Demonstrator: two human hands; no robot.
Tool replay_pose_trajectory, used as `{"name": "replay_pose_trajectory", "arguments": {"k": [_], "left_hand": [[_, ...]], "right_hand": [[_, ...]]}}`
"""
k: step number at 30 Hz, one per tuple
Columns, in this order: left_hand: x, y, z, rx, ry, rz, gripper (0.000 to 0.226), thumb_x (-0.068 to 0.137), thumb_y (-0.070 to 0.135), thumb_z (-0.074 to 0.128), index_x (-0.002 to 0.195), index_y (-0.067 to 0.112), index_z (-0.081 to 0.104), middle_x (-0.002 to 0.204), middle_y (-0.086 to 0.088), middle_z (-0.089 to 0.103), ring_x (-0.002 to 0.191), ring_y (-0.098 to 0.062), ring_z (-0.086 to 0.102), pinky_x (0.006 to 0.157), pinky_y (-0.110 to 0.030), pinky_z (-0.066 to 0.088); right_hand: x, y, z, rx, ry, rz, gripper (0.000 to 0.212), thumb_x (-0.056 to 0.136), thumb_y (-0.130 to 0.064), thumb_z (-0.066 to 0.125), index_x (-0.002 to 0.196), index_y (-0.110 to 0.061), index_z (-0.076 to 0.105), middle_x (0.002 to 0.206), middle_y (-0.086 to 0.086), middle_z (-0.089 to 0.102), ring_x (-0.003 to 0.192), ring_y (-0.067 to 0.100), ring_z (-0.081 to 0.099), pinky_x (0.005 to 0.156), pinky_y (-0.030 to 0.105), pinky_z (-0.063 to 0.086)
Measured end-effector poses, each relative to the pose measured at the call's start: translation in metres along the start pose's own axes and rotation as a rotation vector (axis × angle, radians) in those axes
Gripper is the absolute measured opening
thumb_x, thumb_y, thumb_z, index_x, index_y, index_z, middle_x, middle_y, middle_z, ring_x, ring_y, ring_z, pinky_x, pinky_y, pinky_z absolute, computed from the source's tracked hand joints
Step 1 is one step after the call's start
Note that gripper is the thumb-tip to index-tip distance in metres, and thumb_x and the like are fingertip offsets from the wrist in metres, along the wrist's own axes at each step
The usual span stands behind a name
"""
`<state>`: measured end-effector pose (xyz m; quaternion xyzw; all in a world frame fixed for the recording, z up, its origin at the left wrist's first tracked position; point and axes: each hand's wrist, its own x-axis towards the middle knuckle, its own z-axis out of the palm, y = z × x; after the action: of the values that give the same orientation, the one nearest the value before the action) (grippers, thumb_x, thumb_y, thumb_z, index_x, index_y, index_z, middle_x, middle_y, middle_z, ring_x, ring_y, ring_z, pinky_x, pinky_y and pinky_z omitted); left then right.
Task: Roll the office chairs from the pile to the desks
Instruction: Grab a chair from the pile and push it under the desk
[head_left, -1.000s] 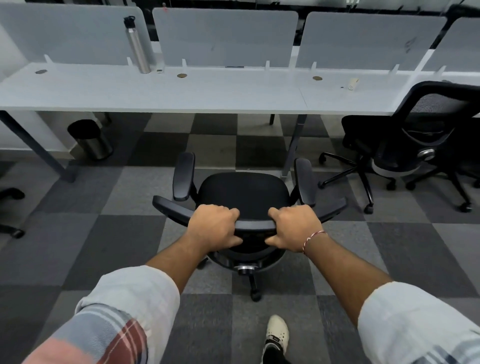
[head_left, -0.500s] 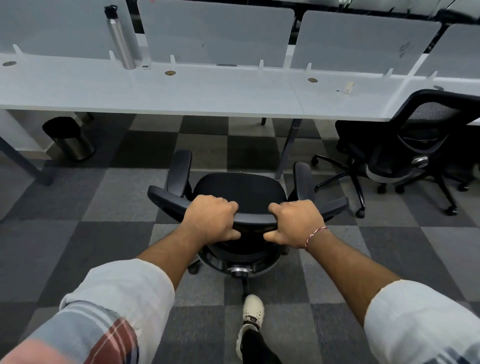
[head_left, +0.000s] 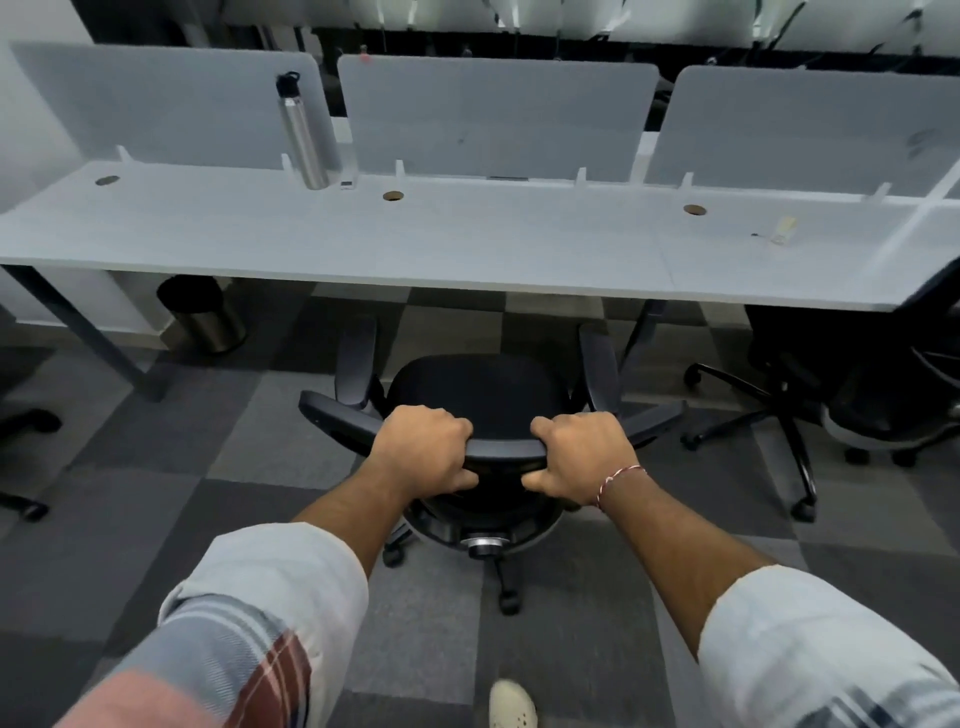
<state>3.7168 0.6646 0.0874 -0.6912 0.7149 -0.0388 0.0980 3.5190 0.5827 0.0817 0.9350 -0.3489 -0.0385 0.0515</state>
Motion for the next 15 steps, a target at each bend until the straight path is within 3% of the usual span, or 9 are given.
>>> {"name": "replay_pose_trajectory", "arguments": {"k": [10,15], "left_hand": [[0.101,-0.072,0.004,-0.053,-0.095,-0.14,0.036,0.076,0.06,0.06,0.082,0.027,0.047,0.084,0.007,0.06,0.082,-0.02,0.063,0.067,-0.034,0.048],[0.142,-0.101,0.013,-0.041,-0.08,-0.153,0.039,0.077,0.062,0.06,0.085,0.027,0.047,0.089,0.005,0.064,0.085,-0.021,0.064,0.065,-0.033,0.045]], "right_hand": [[0.132,0.034,0.005,0.016,0.045,-0.071,0.046,0.079,-0.063,0.057,0.099,-0.022,0.053,0.088,-0.001,0.065,0.08,0.025,0.064,0.065,0.035,0.046],[0.182,0.045,0.006,-0.004,0.037,-0.066,0.046,0.08,-0.062,0.057,0.104,-0.022,0.054,0.088,-0.001,0.064,0.079,0.025,0.064,0.064,0.034,0.045]]}}
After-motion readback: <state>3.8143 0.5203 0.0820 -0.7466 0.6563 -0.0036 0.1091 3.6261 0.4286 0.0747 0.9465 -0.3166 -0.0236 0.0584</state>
